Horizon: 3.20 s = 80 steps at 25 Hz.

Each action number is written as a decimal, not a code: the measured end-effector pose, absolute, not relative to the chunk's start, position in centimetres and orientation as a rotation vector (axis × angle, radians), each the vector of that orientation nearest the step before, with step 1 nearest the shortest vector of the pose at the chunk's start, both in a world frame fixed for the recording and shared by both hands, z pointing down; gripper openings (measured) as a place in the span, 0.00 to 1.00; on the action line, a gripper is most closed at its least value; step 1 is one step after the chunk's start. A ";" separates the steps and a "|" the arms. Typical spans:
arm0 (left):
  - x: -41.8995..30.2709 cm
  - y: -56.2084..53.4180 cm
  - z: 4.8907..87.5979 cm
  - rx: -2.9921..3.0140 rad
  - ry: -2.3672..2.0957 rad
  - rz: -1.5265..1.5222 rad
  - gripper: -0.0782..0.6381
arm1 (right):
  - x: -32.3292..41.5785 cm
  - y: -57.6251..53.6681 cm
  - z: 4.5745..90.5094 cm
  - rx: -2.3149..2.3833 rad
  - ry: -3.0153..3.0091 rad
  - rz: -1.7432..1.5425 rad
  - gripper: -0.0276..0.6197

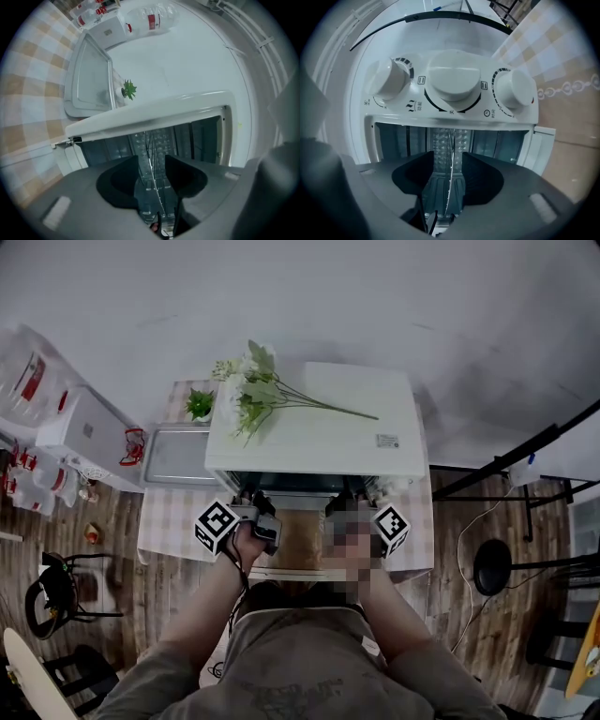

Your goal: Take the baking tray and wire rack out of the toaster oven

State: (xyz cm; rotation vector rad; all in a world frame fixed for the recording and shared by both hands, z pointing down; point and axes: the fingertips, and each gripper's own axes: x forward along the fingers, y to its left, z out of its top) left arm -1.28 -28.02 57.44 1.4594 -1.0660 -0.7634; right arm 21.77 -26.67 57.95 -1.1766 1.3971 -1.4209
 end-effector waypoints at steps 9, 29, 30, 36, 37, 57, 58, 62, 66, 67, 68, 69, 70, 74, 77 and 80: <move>-1.4 -30.2 57.5 1.498 -1.047 -0.844 0.28 | 21.2 -28.7 59.0 -1.138 1.441 -1.391 0.30; -2.0 -26.4 57.6 1.439 -1.017 -0.860 0.11 | 20.8 -25.3 58.1 -1.125 1.497 -1.397 0.09; -2.0 -25.8 57.6 1.440 -1.016 -0.856 0.11 | 20.7 -24.8 58.0 -1.124 1.500 -1.403 0.09; -2.2 -22.6 57.5 1.439 -1.017 -0.824 0.11 | 20.5 -21.4 58.2 -1.133 1.513 -1.446 0.09; -2.2 -22.0 57.4 1.436 -1.014 -0.823 0.11 | 20.4 -20.8 58.2 -1.132 1.520 -1.447 0.09; -2.8 -11.2 54.7 1.399 -0.929 -0.791 0.11 | 19.3 -9.9 55.6 -1.140 1.532 -1.577 0.08; -2.6 -10.8 54.2 1.407 -0.916 -0.800 0.11 | 19.3 -9.4 55.7 -1.141 1.534 -1.584 0.08; -2.1 -9.5 52.2 1.449 -0.865 -0.817 0.11 | 19.2 -8.0 55.3 -1.120 1.538 -1.587 0.08; -2.2 -8.7 52.3 1.441 -0.857 -0.825 0.11 | 19.2 -7.3 55.3 -1.121 1.532 -1.600 0.08; -2.2 -8.4 52.3 1.440 -0.857 -0.828 0.11 | 19.1 -7.0 55.2 -1.118 1.533 -1.604 0.08; -2.3 -8.2 52.2 1.439 -0.858 -0.829 0.11 | 19.0 -6.7 55.2 -1.115 1.533 -1.610 0.08; -2.4 -7.9 52.3 1.440 -0.862 -0.827 0.11 | 18.9 -6.4 55.3 -1.115 1.534 -1.619 0.08; -2.6 -7.6 52.4 1.441 -0.868 -0.823 0.11 | 18.7 -6.0 55.4 -1.114 1.536 -1.630 0.08; -4.0 -6.3 53.0 1.420 -0.894 -0.822 0.11 | 17.4 -4.9 56.1 -1.103 1.552 -1.681 0.08; -5.7 -5.2 53.5 1.392 -0.921 -0.836 0.11 | 15.6 -4.5 56.6 -1.075 1.574 -1.729 0.08; -8.0 -4.4 54.0 1.380 -0.959 -0.846 0.11 | 13.3 -4.4 57.3 -1.039 1.609 -1.779 0.08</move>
